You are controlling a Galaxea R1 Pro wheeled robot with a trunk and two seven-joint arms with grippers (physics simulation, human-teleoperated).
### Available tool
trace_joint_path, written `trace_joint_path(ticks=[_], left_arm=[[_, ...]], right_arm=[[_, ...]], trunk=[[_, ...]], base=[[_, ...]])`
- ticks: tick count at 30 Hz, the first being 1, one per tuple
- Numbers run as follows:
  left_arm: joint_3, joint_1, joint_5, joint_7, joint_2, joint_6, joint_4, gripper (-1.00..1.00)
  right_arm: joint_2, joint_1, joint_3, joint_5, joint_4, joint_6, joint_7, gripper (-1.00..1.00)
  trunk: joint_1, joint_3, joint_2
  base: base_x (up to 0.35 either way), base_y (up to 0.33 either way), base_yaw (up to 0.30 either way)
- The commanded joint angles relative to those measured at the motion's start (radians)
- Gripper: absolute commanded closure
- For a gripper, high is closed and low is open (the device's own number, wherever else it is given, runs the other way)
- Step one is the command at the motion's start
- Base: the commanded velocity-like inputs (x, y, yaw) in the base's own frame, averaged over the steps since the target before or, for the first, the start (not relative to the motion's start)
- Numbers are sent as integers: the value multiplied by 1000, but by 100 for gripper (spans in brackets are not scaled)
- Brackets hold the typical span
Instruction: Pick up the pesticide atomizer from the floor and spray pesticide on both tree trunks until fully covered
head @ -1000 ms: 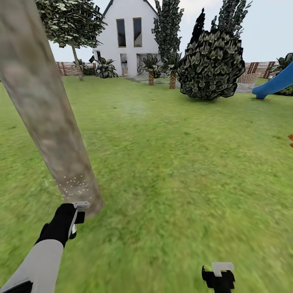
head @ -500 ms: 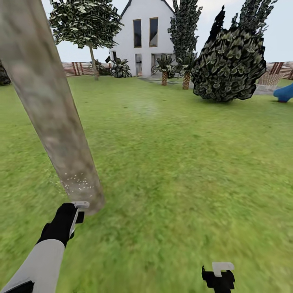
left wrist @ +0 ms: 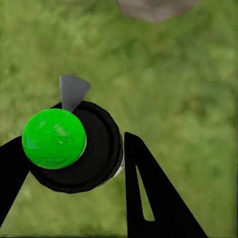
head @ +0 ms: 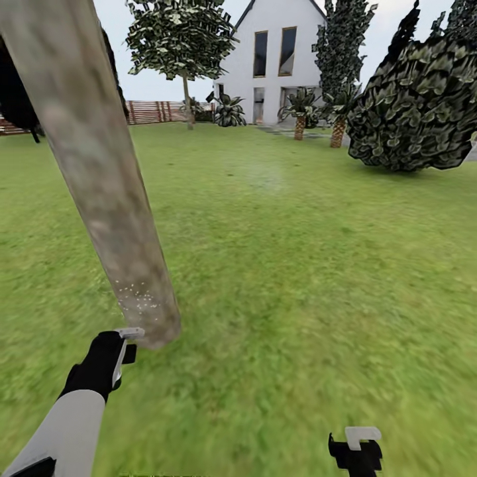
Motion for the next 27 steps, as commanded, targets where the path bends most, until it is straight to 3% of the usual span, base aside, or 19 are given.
trace_joint_path(ticks=[1, 12, 18, 23, 27], left_arm=[[1, 0, 1, 2, -1, 4, -1, 100], [3, 0, 3, 2, -3, 3, -1, 100], [3, 0, 3, 2, -3, 3, -1, 100], [3, -1, 2, 3, -17, -22, -1, 100], [3, 0, 1, 4, -19, -28, -1, 100]], right_arm=[[0, -1, -7, 10, 0, -2, -4, -100], [0, -1, -7, 10, 0, -2, -4, -100], [0, -1, -7, 10, 0, -2, -4, -100], [1, -1, -6, 10, 0, -2, -4, -100], [2, -1, -6, 11, 0, -2, -4, -100]], trunk=[[0, -1, 0], [0, -1, 0], [0, -1, 0], [0, -1, 0], [0, -1, 0]], base=[[8, -272, 277], [71, -272, 267], [182, -240, 28], [178, -238, 11], [144, -254, 240]])
